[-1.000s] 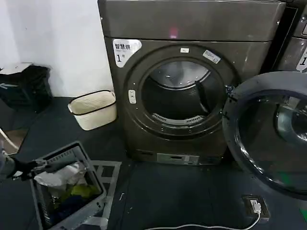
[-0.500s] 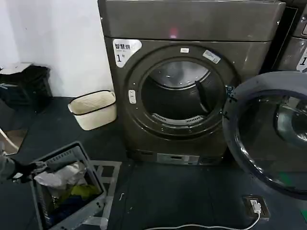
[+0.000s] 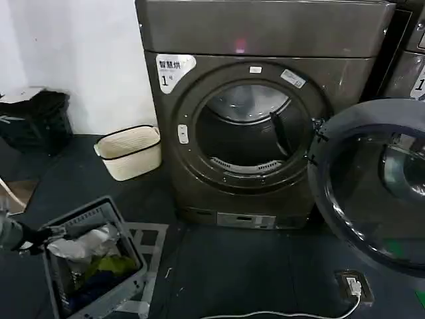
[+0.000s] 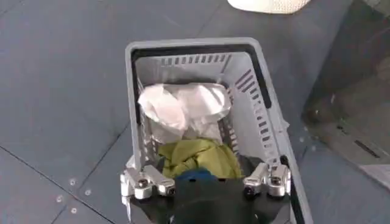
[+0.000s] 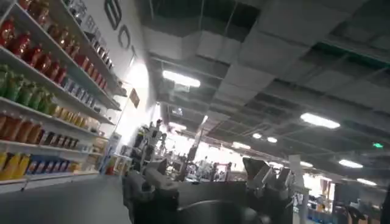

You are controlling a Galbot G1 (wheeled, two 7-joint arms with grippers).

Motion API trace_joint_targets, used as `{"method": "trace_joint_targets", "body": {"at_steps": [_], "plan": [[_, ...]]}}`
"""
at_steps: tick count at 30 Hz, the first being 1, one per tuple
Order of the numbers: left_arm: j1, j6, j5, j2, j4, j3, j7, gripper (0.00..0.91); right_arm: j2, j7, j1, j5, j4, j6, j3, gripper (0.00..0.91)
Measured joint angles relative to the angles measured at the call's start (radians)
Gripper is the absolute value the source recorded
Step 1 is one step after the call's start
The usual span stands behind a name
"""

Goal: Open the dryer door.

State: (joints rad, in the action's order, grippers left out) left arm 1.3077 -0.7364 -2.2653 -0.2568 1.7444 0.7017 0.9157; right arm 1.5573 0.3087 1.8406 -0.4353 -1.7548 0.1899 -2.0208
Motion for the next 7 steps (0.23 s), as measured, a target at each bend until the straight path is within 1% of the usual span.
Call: {"method": "trace_joint_targets", "body": {"at_steps": [7], "plan": [[0.001, 0.0, 0.043, -0.003, 0.009, -0.015, -0.016, 0.907, 0.001, -0.004, -0.002, 0.0, 0.002, 0.002, 0.004, 0.907]]}}
